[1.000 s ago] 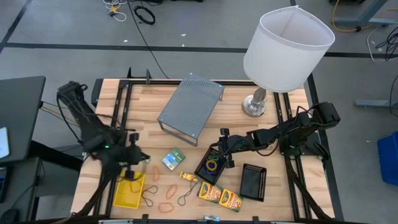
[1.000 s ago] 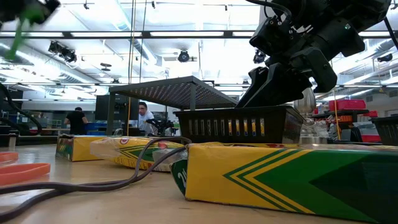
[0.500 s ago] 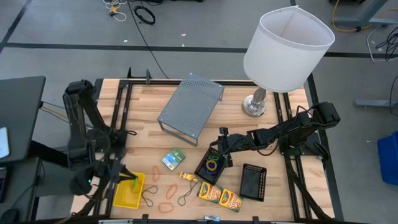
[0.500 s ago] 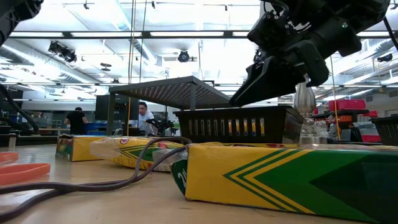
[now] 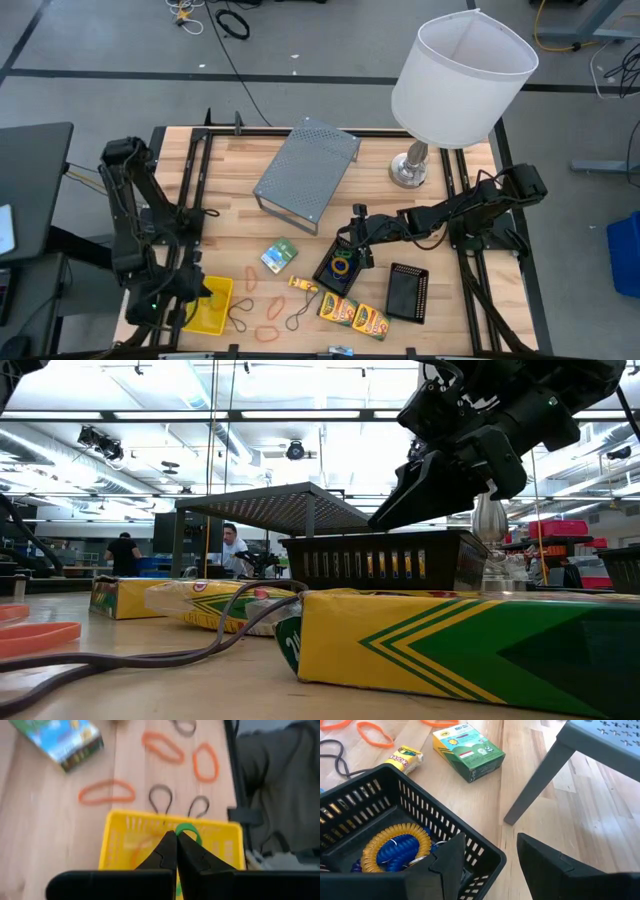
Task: Pick & Place Office Desk Supplies
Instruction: Put the green rubber band into the yellow bin
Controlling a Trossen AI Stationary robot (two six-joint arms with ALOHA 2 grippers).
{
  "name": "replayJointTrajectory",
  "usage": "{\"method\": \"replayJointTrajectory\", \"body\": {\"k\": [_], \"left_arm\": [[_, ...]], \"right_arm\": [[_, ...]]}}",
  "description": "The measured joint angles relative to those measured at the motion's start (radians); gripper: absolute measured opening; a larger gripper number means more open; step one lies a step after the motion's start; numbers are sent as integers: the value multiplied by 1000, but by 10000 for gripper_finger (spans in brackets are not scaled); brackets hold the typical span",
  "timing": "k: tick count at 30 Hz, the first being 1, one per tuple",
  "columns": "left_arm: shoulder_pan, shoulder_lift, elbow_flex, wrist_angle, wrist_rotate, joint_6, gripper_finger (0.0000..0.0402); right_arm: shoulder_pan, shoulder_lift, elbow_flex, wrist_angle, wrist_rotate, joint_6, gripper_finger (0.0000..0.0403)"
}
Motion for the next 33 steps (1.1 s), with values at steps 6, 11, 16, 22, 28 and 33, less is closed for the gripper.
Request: {"method": "replayJointTrajectory", "body": {"k": [6, 11, 16, 22, 28, 33], "left_arm": [[43, 59, 0, 2, 116, -22, 12], [65, 65, 0, 1, 114, -52, 48], [86, 65, 0, -7, 144, -86, 87], [90, 65, 0, -59, 200, -155, 137], [90, 65, 0, -103, 231, -195, 179], [117, 65, 0, -102, 316, -158, 194]], "right_arm": [[0, 0, 0, 0, 0, 0, 188], [0, 0, 0, 0, 0, 0, 188], [0, 0, 0, 0, 0, 0, 188], [0, 0, 0, -1, 0, 0, 188], [0, 0, 0, -1, 0, 0, 188], [0, 0, 0, -1, 0, 0, 188]]}}
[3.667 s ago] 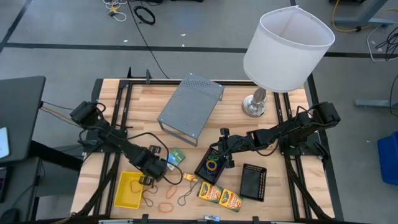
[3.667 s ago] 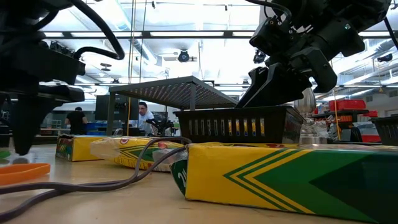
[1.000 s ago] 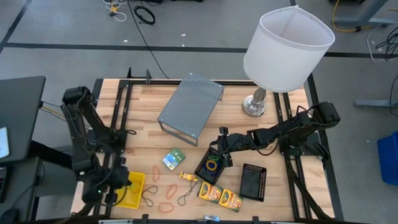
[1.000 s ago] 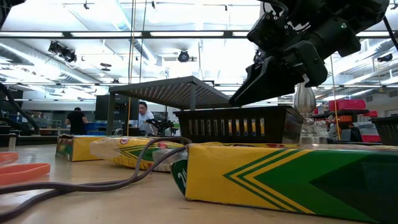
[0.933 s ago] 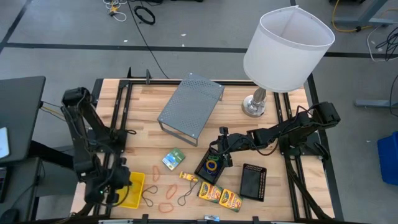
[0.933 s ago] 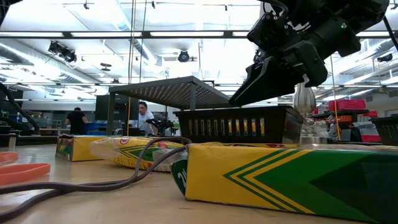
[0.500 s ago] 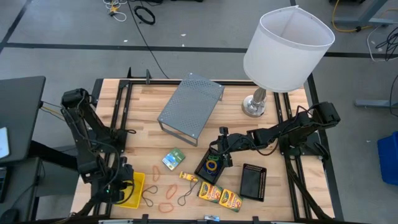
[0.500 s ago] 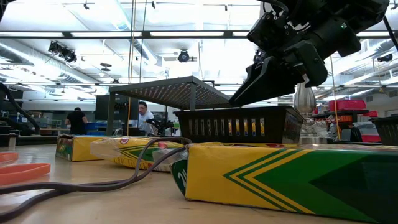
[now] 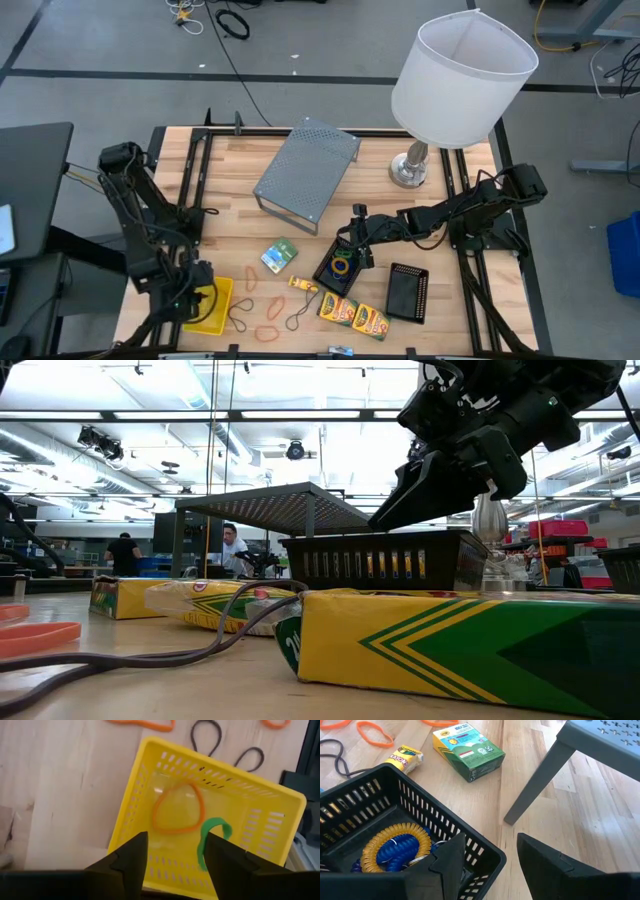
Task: Pick & Place Office Desk Supplies
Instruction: Put the green rubber band into the yellow bin, then put the orange rubber band into the yellow bin
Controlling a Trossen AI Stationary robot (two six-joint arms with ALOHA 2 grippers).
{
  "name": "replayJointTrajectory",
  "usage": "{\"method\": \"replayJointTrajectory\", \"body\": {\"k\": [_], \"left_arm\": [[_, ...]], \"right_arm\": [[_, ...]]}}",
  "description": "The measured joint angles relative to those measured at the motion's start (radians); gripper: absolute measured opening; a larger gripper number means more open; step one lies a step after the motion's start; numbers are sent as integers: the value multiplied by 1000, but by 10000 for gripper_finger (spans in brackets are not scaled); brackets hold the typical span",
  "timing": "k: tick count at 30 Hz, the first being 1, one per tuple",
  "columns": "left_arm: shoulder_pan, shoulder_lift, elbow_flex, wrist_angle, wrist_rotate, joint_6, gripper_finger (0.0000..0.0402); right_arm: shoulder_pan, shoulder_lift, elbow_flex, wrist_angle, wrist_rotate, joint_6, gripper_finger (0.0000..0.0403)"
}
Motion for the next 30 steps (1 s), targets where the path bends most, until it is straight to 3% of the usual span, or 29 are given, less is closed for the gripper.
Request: {"method": "replayJointTrajectory", "body": {"k": [5, 9, 19, 24, 30], "left_arm": [[8, 0, 0, 5, 4, 100, 192], [28, 0, 0, -3, -26, 36, 197], [73, 0, 0, 0, 10, 63, 301], [71, 0, 0, 67, 56, 159, 318], [129, 0, 0, 69, -101, 254, 317]], "right_arm": [[0, 0, 0, 0, 0, 0, 188], [0, 0, 0, 0, 0, 0, 188], [-1, 0, 0, -4, 0, 0, 188], [-1, 0, 0, -10, 8, 0, 188], [-1, 0, 0, -10, 24, -4, 188]]}}
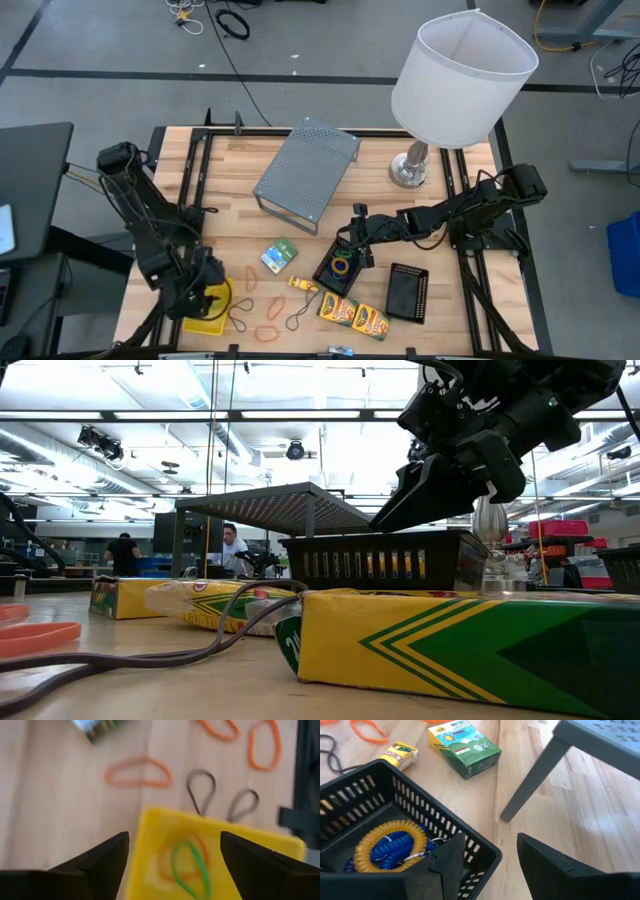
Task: Pick & Place Office Desk Supplies
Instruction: Put the orange rubber band into the yellow bin
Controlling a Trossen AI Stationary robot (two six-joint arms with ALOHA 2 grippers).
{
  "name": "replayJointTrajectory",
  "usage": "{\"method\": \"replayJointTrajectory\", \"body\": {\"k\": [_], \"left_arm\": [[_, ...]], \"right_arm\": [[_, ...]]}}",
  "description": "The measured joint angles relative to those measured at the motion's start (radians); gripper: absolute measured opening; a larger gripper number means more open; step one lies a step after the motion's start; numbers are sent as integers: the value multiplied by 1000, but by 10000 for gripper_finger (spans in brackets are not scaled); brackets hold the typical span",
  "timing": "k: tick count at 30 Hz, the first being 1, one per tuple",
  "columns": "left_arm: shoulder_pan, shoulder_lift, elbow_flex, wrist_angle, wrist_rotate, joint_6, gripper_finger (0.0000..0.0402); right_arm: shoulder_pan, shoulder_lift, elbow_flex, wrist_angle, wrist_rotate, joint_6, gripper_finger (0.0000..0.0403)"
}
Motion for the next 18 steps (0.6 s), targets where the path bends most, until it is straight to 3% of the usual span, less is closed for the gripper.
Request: {"method": "replayJointTrajectory", "body": {"k": [6, 11, 18], "left_arm": [[136, 4, 0, 31, -40, 274, 315], [256, 49, 0, 69, -4, 500, 310], [383, 174, 0, 107, 54, 692, 295]], "right_arm": [[0, 0, 0, 0, 4, 0, 188], [0, 0, 0, -1, 4, 0, 188], [0, 0, 0, -1, 3, -7, 188]]}}
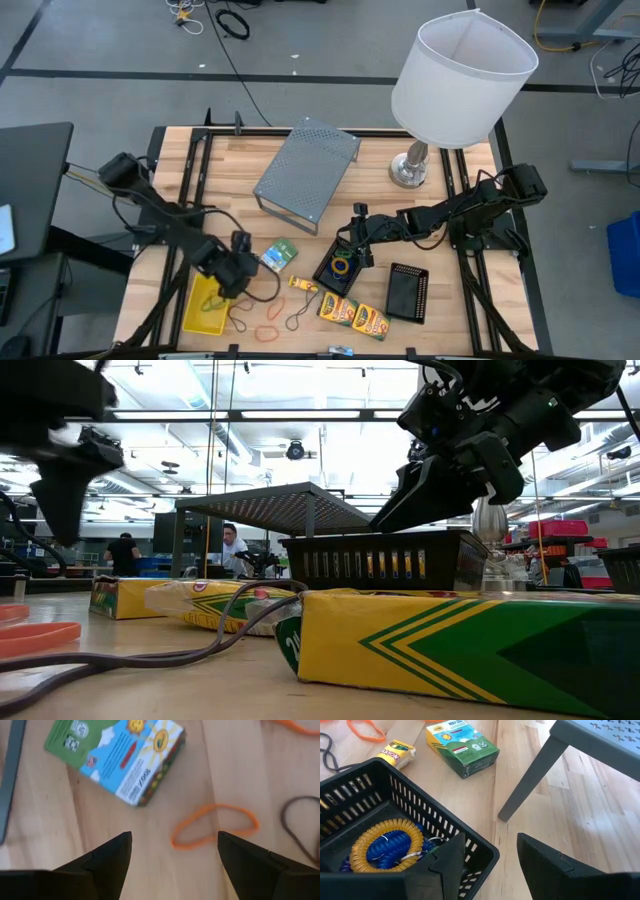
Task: Pick & Place Office Desk Supplies
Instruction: Put the orange rubber band into the yellow bin
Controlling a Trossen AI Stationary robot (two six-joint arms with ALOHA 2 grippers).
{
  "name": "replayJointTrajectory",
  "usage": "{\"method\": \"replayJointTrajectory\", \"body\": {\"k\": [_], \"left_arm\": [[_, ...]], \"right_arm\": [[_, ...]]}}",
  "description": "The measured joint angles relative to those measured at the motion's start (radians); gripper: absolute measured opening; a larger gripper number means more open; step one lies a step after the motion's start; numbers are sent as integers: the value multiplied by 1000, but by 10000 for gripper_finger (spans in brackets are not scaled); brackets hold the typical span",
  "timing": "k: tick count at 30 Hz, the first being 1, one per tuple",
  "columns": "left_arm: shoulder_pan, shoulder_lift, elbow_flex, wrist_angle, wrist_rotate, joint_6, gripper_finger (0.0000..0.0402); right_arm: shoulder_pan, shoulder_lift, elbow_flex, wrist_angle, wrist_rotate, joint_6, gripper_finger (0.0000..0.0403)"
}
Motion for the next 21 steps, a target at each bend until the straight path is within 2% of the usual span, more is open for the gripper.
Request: {"method": "replayJointTrajectory", "body": {"k": [3, 11, 21], "left_arm": [[35, 38, 0, 49, 8, 55, 288], [89, 112, 0, 120, 137, 122, 267], [89, 168, 0, 136, 135, 137, 223]], "right_arm": [[0, 0, 0, -3, 0, -1, 188], [0, 0, 0, -18, -1, -1, 188], [0, 0, 0, -18, -1, -1, 188]]}}
